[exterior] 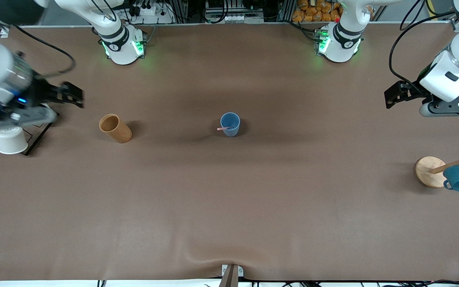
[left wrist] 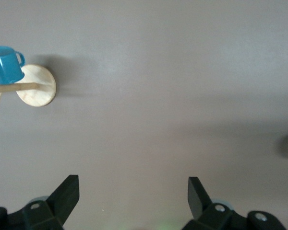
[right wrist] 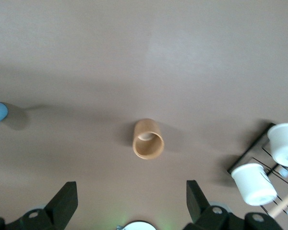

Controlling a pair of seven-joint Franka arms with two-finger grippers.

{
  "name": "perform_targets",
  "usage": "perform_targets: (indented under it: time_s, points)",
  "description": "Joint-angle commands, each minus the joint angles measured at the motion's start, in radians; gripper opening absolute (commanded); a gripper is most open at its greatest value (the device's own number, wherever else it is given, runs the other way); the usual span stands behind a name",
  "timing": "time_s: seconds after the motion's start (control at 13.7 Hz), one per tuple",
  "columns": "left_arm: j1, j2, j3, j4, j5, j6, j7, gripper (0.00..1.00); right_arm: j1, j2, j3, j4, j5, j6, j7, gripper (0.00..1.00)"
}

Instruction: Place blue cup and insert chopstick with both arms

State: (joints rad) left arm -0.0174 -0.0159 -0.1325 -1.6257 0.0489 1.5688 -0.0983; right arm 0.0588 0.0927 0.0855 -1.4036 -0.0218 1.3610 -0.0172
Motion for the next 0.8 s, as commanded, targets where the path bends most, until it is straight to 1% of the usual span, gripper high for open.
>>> perform_targets:
  time_s: [0.0,0.07,0.29,0.44,0.73]
  points:
    - [0.008,-0.025,0.002,-0.003,-0.015,-0.015,0.045,1.00,-0.057,-0.094,-0.053,-0.064,0.005,-0.022,-0.018,1.00]
    - [0.008,-0.029,0.004,-0.003,-0.017,-0.015,0.045,1.00,-0.057,-0.117,-0.090,-0.064,0.006,-0.034,-0.018,1.00]
    - [0.013,-0.042,0.007,-0.009,-0.043,-0.013,0.045,1.00,-0.079,-0.129,-0.139,-0.060,0.005,-0.068,-0.010,1.00]
    - [0.014,-0.052,0.011,-0.011,-0.044,-0.013,0.040,1.00,-0.102,-0.140,-0.142,-0.061,0.008,-0.068,-0.004,1.00]
    - [0.025,-0.055,0.013,-0.005,-0.058,-0.013,0.042,1.00,-0.102,-0.146,-0.139,-0.061,0.039,-0.068,0.028,1.00]
